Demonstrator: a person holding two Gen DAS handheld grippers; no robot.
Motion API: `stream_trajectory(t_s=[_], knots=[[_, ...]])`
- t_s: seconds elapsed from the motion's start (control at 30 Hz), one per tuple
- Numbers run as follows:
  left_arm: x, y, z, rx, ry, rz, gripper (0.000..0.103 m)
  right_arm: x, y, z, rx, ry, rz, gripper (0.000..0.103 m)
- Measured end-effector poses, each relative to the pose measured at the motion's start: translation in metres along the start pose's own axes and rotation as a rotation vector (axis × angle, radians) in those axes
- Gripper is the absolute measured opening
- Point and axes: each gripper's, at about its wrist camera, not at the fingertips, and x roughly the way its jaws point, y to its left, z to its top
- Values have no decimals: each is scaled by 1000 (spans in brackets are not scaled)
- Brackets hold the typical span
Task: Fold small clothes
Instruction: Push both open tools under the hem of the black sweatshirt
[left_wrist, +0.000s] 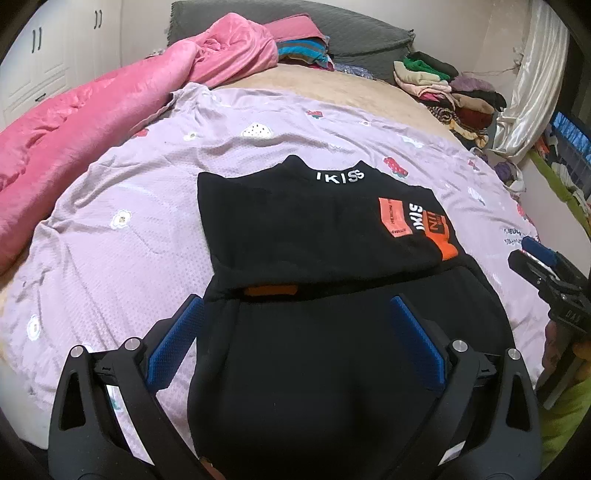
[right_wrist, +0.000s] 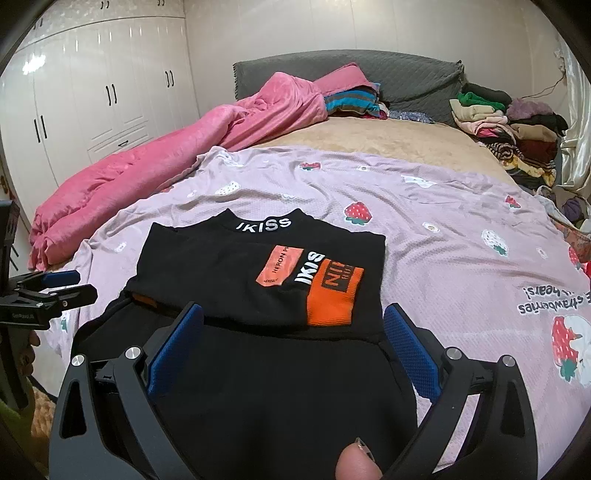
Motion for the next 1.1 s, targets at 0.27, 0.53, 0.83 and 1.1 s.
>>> stream_trajectory(t_s=[0.27,0.53,0.83,1.1], knots=[[-7,-7,-14,12,6,13,93,-12,-2,-11,-9,3,1,98],[-12,-5,-29,0,22,21,93,-25,-6,-27,-19,18,-10,98],[-16,4,-48,-25,48,30,93,-34,-7,-43,-32,44,-20,98],[-17,12,-70,-50,80,37,93,-32,-7,-54,-35,80,-9,98]])
